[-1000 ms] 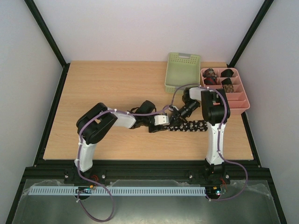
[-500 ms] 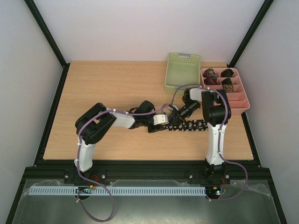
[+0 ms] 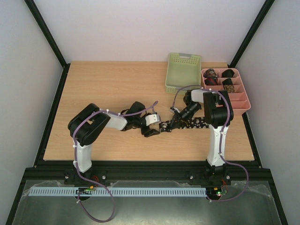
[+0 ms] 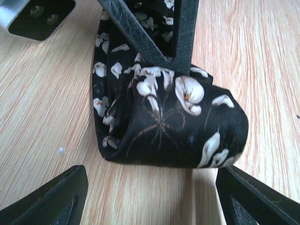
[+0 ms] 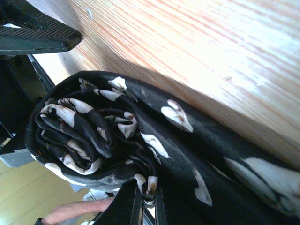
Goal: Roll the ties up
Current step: Roll the tie at the center of the board.
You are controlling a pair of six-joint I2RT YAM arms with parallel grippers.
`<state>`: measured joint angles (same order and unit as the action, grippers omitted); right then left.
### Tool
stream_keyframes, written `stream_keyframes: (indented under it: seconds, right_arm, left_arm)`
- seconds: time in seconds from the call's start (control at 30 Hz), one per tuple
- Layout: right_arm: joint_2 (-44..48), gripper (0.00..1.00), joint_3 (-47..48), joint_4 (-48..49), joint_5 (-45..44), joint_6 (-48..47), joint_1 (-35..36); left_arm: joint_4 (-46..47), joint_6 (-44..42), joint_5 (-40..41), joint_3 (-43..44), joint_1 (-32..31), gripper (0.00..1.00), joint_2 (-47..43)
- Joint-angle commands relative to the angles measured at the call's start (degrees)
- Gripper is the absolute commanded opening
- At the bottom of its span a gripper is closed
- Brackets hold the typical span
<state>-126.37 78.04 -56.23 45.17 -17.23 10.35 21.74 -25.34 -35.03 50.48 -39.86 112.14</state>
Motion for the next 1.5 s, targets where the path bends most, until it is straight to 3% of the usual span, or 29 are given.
stream_keyframes:
  seconds: [0.0, 0.23, 0.6, 0.7, 0.8, 0.93, 1.0, 1.07, 1.2, 1.33, 1.47]
  right_arm:
    - [-2.91, 0.01, -0.11, 3.36, -10.84, 2.55, 0.28]
    - [-2.04, 0.01, 1.71, 0.13, -9.26, 1.43, 0.57]
    - [1.59, 0.01, 1.93, -1.51, -3.66, 3.29, 2.38]
    - [3.26, 0.01, 2.43, -2.59, -0.25, 3.73, 2.84]
    - [4.07, 0.01, 4.05, -4.14, 2.01, 3.75, 3.8]
    - [2.38, 0.01, 4.89, -4.62, -0.47, 3.29, 4.13]
    - [0.89, 0.01, 3.62, -3.98, -3.11, 2.74, 4.0]
    - [-0.16, 0.01, 1.99, -2.92, -5.35, 2.5, 3.72]
    - [-2.51, 0.01, -0.24, 0.57, -9.11, 2.75, 3.13]
    - [-5.11, 0.01, 0.54, 1.73, -10.29, 3.1, 2.54]
    - [-6.1, 0.01, 1.77, 1.54, -9.98, 2.24, 2.51]
  left_arm:
    - [5.4, 4.29, 0.18, -1.17, -1.67, 0.78, 2.71]
    - [4.85, -2.11, 1.09, -1.49, -2.5, 0.82, 0.38]
    - [-12.48, -10.28, -2.19, 9.82, -4.79, 0.83, 8.7]
    - [-16.31, -12.4, -3.4, 10.88, -4.71, 0.76, 9.6]
    - [-22.17, -17.56, -6.38, 12.18, -4.5, 0.54, 10.04]
    - [-24.11, -18.33, -7.11, 13.41, -2.52, 0.4, 10.87]
    - [-23.53, -16.34, -6.88, 13.73, -1.42, 0.45, 10.97]
    - [-20.69, -13.63, -6.81, 11.99, -0.35, 0.6, 9.47]
    - [-11.49, -9.92, -4.66, 4.55, 0.13, 0.7, 3.19]
    - [-3.14, -7.53, -3.74, -2.5, 0.14, 0.73, -2.85]
    - [2.77, -5.13, -3.54, -4.38, -0.23, 0.74, -3.33]
